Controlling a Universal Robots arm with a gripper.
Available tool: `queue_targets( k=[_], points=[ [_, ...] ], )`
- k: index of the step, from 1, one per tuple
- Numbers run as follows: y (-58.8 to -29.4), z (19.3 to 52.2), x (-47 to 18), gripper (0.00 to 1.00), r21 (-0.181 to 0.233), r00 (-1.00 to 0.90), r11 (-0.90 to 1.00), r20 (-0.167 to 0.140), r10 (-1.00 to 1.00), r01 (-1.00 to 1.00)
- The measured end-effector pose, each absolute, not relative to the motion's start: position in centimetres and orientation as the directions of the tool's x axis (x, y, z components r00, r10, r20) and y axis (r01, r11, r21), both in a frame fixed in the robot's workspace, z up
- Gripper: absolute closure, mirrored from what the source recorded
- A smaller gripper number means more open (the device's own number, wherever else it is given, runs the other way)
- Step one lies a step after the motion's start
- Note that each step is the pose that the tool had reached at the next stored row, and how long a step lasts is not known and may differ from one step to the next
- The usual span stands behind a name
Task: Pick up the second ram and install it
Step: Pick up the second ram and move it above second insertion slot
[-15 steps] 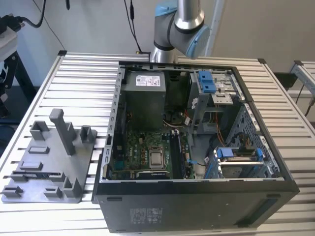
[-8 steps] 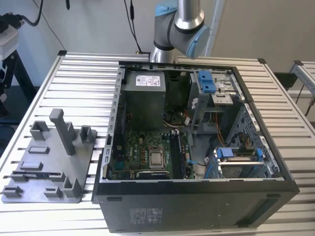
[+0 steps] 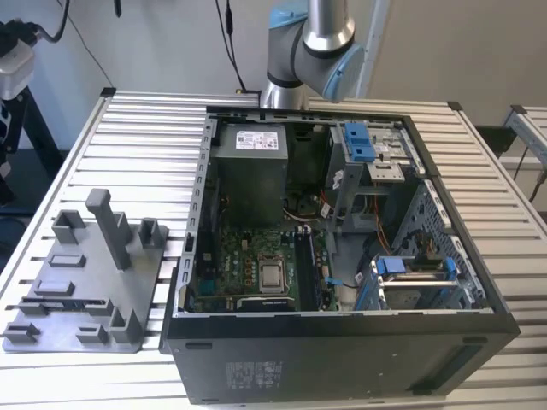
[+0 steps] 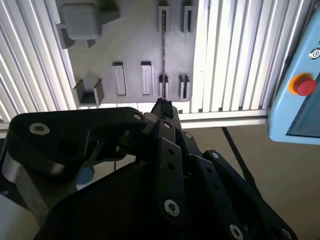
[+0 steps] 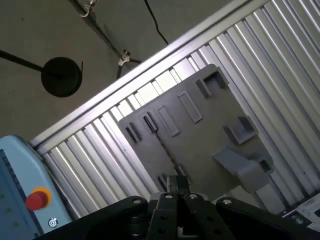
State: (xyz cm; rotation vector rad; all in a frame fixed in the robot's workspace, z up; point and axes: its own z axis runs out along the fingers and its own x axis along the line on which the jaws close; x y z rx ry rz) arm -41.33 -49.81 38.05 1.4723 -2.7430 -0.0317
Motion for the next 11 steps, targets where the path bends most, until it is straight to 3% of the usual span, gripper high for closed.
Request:
queue_targets(
  k=[11],
  points=[
    [-49.81,38.06,-41.47,0.89,0.03,-0.42,0.421,0.017,-0.907,-0.907]
  ],
)
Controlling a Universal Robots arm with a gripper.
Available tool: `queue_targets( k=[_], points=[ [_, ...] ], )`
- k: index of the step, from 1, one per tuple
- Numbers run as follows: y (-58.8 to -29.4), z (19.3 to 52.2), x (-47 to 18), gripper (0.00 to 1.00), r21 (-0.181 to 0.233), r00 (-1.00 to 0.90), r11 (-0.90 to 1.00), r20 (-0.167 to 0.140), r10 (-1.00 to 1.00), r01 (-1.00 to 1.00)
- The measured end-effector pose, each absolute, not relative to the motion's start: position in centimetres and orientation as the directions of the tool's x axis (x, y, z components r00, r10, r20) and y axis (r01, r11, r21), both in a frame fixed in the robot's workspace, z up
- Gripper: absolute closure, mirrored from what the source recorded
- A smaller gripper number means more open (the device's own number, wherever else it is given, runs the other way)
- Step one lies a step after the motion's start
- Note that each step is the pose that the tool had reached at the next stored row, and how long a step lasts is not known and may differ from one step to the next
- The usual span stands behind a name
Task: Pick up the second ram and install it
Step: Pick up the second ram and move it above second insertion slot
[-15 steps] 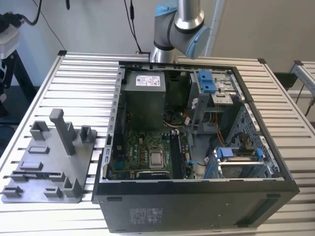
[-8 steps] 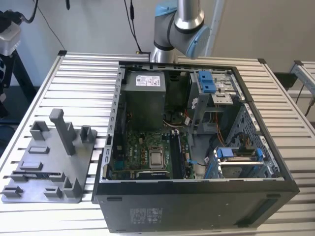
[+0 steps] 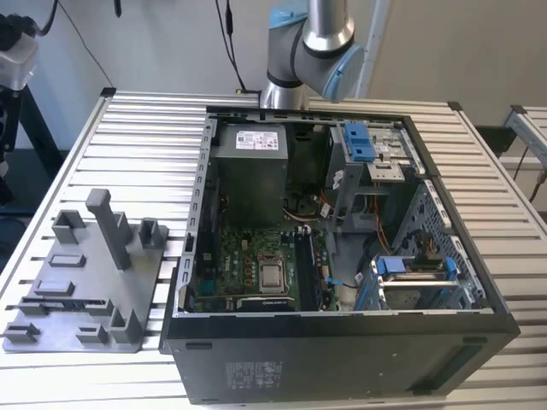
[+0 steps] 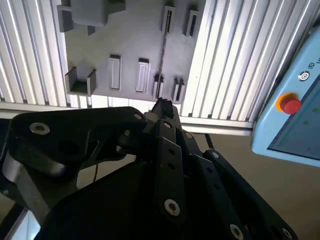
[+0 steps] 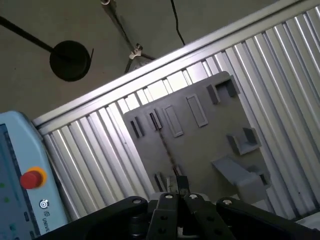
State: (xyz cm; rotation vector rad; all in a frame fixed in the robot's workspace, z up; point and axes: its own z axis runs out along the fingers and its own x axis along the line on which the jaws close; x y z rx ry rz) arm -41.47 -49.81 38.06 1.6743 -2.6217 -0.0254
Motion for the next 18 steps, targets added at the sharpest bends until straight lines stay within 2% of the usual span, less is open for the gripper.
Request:
queue_targets(
  k=[9,13,18],
  points=[
    [-49.74,37.74,-41.49,0.89,0.021,-0.315,0.315,0.012,-0.949,-0.949],
    [-49.72,37.63,-41.5,0.89,0.02,-0.278,0.278,-0.004,-0.961,-0.961],
    [-49.63,37.59,-41.49,0.89,0.019,-0.232,0.232,-0.004,-0.973,-0.973]
  ],
)
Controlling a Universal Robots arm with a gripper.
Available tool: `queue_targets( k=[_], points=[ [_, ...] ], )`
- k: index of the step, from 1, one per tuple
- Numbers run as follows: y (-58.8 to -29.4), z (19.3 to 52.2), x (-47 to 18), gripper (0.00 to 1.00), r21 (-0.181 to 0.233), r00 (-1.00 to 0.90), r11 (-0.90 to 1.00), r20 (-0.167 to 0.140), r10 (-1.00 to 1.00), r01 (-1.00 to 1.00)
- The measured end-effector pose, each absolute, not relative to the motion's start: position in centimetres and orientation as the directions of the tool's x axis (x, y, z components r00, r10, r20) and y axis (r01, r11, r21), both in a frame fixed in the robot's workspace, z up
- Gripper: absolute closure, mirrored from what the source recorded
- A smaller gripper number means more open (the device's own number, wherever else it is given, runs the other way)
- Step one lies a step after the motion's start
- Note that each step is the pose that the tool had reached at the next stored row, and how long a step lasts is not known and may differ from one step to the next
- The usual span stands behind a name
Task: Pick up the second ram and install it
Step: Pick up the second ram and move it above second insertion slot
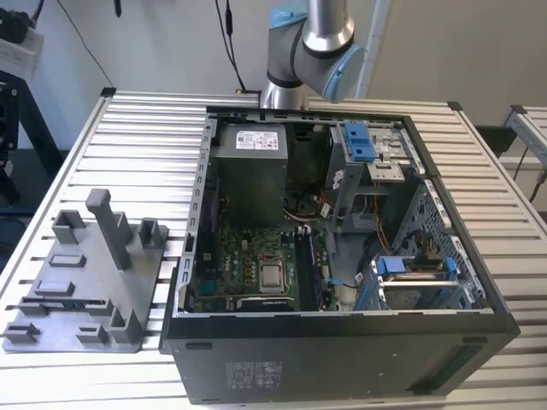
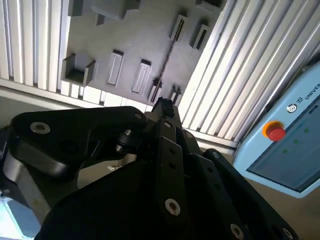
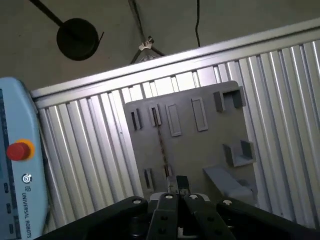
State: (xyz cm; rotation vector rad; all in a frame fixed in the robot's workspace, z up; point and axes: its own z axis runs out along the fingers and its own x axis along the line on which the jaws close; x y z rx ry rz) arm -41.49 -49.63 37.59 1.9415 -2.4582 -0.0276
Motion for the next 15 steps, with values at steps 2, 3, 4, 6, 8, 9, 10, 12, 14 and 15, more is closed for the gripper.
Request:
queue_targets(
  k=[2,3,4,6,8,9,10,12,14,15],
  points=[
    [-49.63,37.6,-41.5,0.89,0.019,-0.198,0.198,-0.003,-0.98,-0.98],
    [-49.62,37.6,-41.5,0.89,0.019,-0.18,0.18,-0.003,-0.984,-0.983],
    [-49.62,37.59,-41.5,0.89,0.019,-0.162,0.162,-0.003,-0.987,-0.987],
    [-49.62,37.59,-41.5,0.89,0.019,-0.136,0.136,-0.003,-0.991,-0.991],
    [-49.62,37.59,-41.5,0.89,0.019,-0.136,0.136,-0.003,-0.991,-0.991],
    [-49.62,37.59,-41.49,0.89,0.019,-0.136,0.136,-0.003,-0.991,-0.991],
    [-49.62,37.6,-41.5,0.89,0.019,-0.136,0.136,-0.003,-0.991,-0.991],
    [-49.62,37.6,-41.49,0.89,0.019,-0.136,0.136,-0.003,-0.991,-0.991],
    [-49.62,37.59,-41.49,0.82,0.019,-0.136,0.136,-0.003,-0.991,-0.991],
    [-49.62,37.59,-41.49,0.82,0.019,-0.136,0.136,-0.003,-0.991,-0.991]
  ],
)
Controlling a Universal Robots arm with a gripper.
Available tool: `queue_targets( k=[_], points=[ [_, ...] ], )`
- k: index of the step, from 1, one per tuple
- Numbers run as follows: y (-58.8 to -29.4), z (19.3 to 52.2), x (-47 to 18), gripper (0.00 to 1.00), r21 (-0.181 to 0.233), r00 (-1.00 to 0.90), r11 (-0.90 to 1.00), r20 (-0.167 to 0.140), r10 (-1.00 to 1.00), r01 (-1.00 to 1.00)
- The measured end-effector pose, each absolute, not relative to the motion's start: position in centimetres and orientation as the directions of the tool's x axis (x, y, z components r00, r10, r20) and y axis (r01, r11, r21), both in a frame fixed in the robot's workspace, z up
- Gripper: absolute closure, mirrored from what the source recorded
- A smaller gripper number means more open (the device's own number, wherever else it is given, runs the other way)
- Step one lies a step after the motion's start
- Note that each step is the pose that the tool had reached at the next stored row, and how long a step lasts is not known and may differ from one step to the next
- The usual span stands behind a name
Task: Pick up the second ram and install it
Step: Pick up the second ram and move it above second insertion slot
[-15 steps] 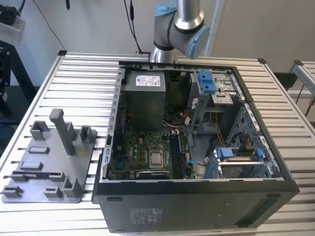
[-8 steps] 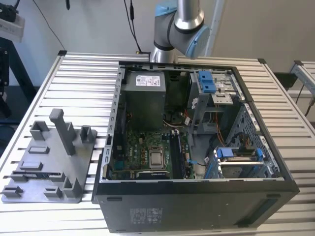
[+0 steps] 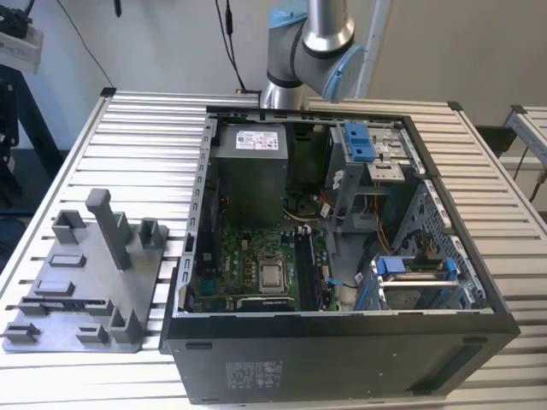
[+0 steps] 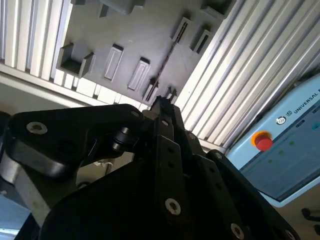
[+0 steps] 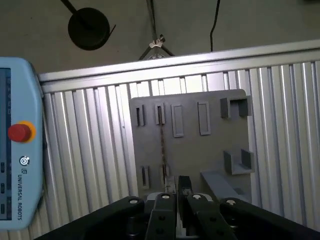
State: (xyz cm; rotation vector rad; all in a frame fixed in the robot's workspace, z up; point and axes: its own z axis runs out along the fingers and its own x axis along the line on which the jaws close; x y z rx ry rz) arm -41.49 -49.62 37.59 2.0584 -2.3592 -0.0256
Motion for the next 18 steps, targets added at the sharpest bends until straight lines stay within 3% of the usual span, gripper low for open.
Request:
queue_targets(
  k=[4,6,7,18],
  points=[
    [-49.62,37.59,-41.49,0.58,0.019,-0.136,0.135,-0.003,-0.991,-0.991],
    [-49.62,37.6,-41.49,0.58,0.019,-0.136,0.135,-0.003,-0.991,-0.991],
    [-49.62,37.6,-41.49,0.52,0.019,-0.135,0.135,-0.003,-0.991,-0.991],
    [-49.61,37.02,-41.91,0.52,0.003,-0.127,0.127,-0.005,-0.992,-0.992]
  ],
)
